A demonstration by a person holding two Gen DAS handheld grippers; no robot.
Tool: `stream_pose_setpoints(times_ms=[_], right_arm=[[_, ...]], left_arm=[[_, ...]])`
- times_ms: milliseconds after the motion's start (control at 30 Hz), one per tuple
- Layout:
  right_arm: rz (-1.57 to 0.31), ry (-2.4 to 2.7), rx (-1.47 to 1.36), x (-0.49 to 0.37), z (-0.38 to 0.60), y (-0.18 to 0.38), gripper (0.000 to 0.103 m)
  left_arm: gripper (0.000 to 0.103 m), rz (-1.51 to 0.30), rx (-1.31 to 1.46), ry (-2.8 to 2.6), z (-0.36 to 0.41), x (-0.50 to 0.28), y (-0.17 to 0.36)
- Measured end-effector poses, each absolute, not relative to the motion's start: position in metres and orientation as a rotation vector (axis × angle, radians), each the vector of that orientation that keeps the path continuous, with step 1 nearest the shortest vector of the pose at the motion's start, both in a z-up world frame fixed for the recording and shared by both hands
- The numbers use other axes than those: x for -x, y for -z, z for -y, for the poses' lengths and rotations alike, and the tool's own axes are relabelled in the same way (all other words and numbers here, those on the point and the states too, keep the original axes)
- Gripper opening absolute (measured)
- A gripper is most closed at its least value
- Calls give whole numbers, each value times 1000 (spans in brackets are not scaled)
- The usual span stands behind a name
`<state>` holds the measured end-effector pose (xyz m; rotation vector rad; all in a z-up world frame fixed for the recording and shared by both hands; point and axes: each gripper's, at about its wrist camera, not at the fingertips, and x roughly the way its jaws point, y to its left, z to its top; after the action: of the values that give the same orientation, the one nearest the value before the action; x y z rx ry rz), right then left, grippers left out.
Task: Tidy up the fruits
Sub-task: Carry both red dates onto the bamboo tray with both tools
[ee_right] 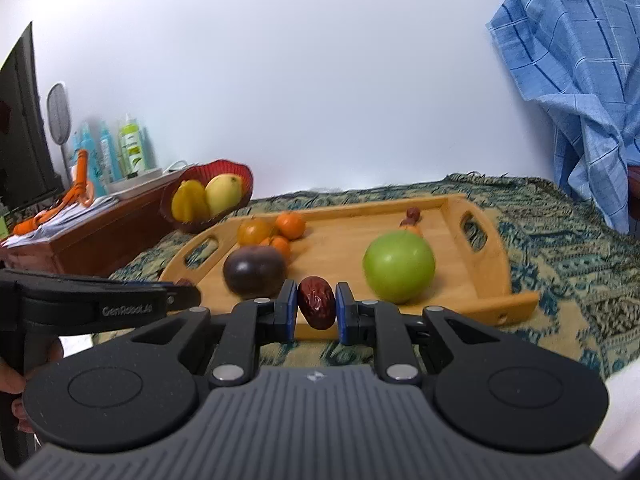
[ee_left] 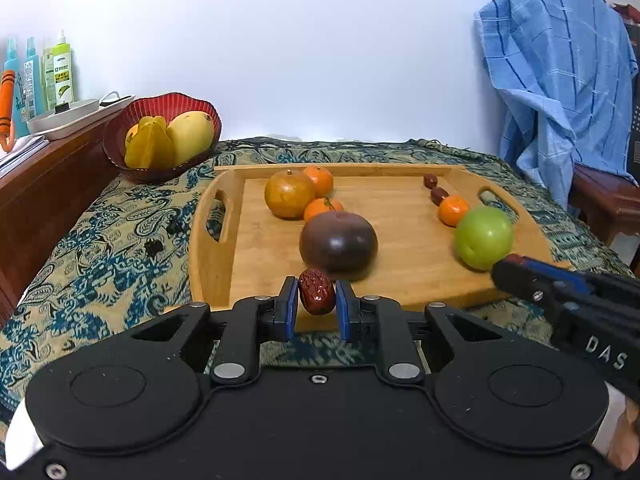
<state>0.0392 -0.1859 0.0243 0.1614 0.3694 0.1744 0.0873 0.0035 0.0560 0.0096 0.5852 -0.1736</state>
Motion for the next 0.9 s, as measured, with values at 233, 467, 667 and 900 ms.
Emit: stream_pose_setpoints(times_ms=[233, 467, 667, 900], right_arm=[[-362, -149, -126, -64, 189, -33, 24], [-369, -140, -135, -91, 185, -33, 24], [-375, -119, -155, -108, 183, -30, 24], [-379, -109, -141, -126, 177, -28, 24]], left_arm=[[19, -574, -15, 146, -9, -112, -62], [19, -574, -20, 115, -14, -136, -60], [19, -585, -14, 101, -17, -152, -56], [19, -576, -40, 90, -17, -163, -51]])
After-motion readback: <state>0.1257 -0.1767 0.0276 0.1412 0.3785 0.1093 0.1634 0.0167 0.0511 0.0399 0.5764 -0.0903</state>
